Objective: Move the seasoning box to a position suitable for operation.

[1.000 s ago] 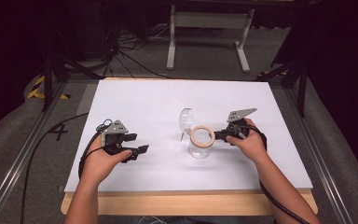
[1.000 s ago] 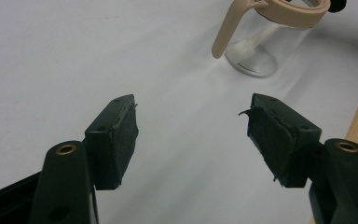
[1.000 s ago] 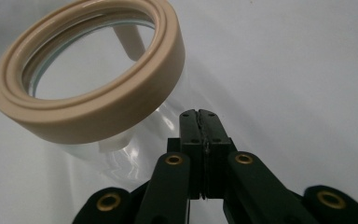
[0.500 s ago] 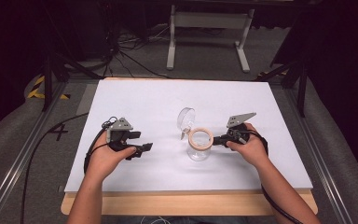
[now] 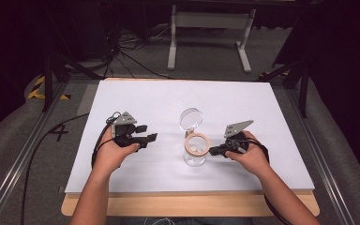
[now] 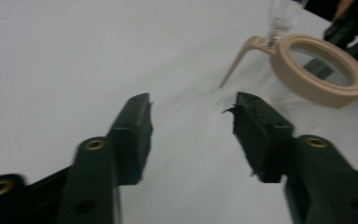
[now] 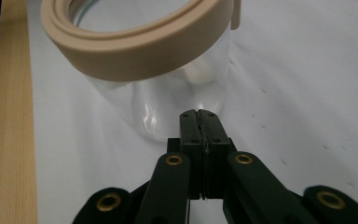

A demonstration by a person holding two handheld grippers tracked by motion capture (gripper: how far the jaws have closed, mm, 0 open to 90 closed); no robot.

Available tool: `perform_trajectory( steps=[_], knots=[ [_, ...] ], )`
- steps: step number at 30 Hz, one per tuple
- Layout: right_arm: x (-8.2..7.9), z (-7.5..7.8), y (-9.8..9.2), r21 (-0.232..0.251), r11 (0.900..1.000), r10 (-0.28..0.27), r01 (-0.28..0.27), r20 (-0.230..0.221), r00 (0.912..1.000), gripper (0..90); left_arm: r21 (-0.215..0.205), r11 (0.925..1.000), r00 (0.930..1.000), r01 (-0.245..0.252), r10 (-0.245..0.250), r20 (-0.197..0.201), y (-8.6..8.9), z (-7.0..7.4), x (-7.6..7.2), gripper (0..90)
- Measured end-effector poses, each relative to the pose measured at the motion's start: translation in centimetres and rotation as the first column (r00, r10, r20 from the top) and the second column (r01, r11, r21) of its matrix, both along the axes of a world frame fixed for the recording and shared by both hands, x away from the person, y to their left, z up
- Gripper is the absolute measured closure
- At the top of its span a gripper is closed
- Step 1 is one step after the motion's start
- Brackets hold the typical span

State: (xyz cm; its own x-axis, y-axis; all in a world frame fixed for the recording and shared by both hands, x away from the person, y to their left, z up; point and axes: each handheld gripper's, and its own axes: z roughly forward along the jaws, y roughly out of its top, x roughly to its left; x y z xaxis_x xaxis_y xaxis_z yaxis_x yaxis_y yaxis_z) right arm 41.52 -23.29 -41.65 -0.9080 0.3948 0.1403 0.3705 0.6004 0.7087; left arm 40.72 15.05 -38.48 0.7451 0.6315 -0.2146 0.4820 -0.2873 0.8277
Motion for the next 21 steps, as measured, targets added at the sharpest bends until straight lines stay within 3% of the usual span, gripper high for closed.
perform_trajectory(
  steps=[1, 3, 5, 9, 12, 17, 21],
  knots=[
    [-0.1, 0.0, 0.1, -0.002, 1.000, 0.006, -0.006, 0.000, 1.0000, 90.0, 0.005, 0.9994, 0.9994, 0.034, -0.034, -0.003, -0.1, 0.2, 0.0, 57.9],
    [-0.2, 0.0, 0.2, 0.000, 1.000, 0.010, -0.010, -0.001, 1.0000, 90.0, 0.005, 0.9990, 0.9990, 0.046, -0.046, 0.003, -0.1, 0.3, 0.1, 62.5],
    [-0.6, 0.0, 0.7, 0.001, 1.000, 0.029, -0.029, -0.004, 0.9996, 90.0, -0.023, 0.9980, 0.9982, 0.059, -0.059, -0.011, 0.0, 0.5, 0.1, 75.4],
    [-0.9, 0.0, 1.0, 0.000, 0.999, 0.039, -0.039, -0.005, 0.9992, 90.0, -0.089, 0.9929, 0.9956, 0.079, -0.083, -0.044, 0.0, 0.8, 0.0, 84.0],
    [-1.0, -0.1, 1.1, 0.005, 0.999, 0.047, -0.047, -0.015, 0.9988, 90.0, -0.102, 0.9910, 0.9938, 0.087, -0.094, -0.059, 0.0, 0.7, 0.1, 85.7],
    [-1.0, -0.1, 0.9, 0.022, 0.999, 0.049, -0.048, -0.016, 0.9987, 89.9, -0.079, 0.9928, 0.9934, 0.091, -0.096, -0.063, -0.2, 0.6, 0.4, 86.9],
    [-1.1, 1.0, -0.3, 0.048, 0.999, 0.016, -0.016, 0.010, 0.9998, 90.0, -0.079, 0.9925, 0.9938, 0.093, -0.098, -0.053, -0.4, 0.6, 0.6, 87.9]
  ],
)
